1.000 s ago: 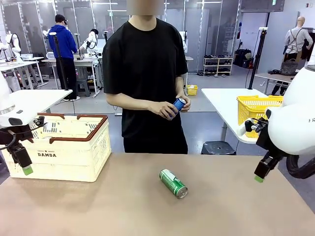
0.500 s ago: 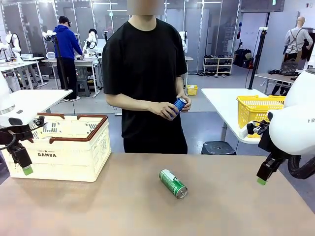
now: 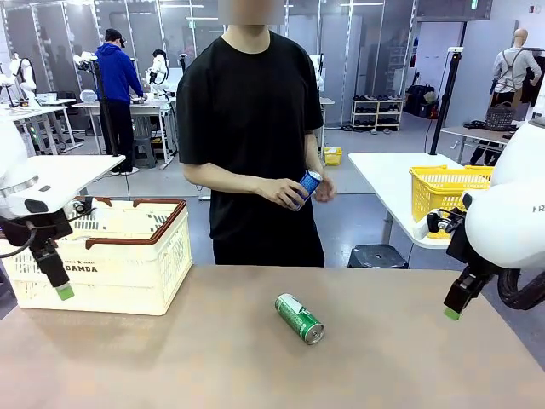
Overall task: Place the drinks into the Shopping basket.
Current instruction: Pick up one drink and place it into the Shopping basket.
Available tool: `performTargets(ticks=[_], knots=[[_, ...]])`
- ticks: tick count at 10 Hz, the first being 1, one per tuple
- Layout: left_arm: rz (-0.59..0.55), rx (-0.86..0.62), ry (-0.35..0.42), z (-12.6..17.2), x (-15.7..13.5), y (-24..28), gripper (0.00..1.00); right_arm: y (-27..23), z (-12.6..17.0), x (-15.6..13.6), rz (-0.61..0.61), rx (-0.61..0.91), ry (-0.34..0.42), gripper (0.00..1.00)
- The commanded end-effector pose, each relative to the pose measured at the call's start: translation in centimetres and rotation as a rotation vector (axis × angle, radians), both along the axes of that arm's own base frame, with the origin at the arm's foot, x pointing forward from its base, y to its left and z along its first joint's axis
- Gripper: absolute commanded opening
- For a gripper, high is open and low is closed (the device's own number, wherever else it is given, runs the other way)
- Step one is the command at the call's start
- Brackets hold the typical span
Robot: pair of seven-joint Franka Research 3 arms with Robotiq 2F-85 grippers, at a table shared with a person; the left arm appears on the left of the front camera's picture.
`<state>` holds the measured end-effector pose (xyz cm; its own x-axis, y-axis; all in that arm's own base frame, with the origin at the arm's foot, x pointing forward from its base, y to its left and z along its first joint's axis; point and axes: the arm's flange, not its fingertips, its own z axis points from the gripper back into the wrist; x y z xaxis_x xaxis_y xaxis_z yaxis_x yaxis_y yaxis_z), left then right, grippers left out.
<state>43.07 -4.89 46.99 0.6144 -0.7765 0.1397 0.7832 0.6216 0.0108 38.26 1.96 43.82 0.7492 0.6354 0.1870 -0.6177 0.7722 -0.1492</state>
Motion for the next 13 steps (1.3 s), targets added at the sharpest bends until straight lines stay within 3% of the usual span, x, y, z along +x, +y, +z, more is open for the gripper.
performTargets(ticks=[1,3,6,10,13], knots=[[-0.098,-0.037,-0.005,2.0,-1.1,-2.9,1.0,-0.1,0.1,-0.1,-0.003,0.003,-0.004,0.79],[-0.244,-0.059,-0.051,3.5,-0.7,-7.6,1.0,-0.1,0.1,-0.1,-0.003,0.003,-0.004,0.79],[-0.351,0.006,-0.081,3.1,2.9,-15.5,1.0,-0.1,0.1,-0.1,-0.003,0.003,-0.004,0.79],[-0.42,-0.022,0.0,-1.6,8.3,-21.0,1.0,-0.1,0.1,-0.1,-0.003,0.003,-0.004,0.79],[-0.487,-0.044,0.071,-6.2,9.3,-24.7,1.0,-0.1,0.1,-0.1,-0.003,0.003,-0.004,0.79]])
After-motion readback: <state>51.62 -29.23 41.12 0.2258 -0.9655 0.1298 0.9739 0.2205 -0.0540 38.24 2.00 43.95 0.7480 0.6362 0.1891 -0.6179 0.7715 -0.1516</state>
